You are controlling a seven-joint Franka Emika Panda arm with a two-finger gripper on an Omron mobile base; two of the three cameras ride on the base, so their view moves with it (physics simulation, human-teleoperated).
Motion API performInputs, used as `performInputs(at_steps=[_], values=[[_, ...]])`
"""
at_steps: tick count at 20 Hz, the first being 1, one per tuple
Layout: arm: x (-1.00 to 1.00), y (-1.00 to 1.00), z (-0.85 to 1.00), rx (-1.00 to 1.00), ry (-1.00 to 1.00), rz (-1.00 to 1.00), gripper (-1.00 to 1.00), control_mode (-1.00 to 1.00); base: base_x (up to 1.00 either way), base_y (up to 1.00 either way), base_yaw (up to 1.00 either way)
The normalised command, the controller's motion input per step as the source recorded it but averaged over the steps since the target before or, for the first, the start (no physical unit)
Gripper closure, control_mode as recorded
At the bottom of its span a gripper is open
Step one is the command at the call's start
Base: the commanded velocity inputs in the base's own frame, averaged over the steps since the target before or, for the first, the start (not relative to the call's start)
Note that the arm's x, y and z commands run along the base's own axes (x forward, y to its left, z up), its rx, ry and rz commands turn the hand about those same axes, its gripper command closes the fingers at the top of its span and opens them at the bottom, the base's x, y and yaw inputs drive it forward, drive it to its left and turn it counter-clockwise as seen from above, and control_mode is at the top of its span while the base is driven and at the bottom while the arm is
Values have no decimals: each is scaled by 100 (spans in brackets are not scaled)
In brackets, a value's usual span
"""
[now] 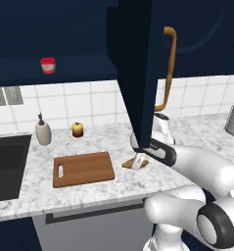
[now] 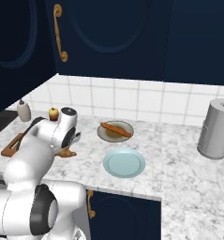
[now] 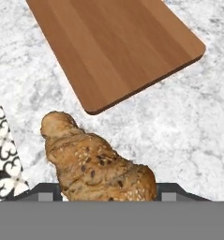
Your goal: From the different types of pastries on the counter, select a croissant and place it on the cutting board. Then retrieve a jar of jam from the cabinet and place it alongside the croissant on the cutting board.
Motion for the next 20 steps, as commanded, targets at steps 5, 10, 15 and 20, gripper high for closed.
performInputs(at_steps=[5, 10, 15, 20], values=[[28, 34, 0, 6, 0, 17, 100, -100, 0, 0, 0], [46, 56, 0, 7, 0, 7, 100, -100, 0, 0, 0], [22, 41, 0, 6, 1, 9, 100, -100, 0, 0, 0], [10, 17, -8, 8, 0, 13, 100, -100, 0, 0, 0]])
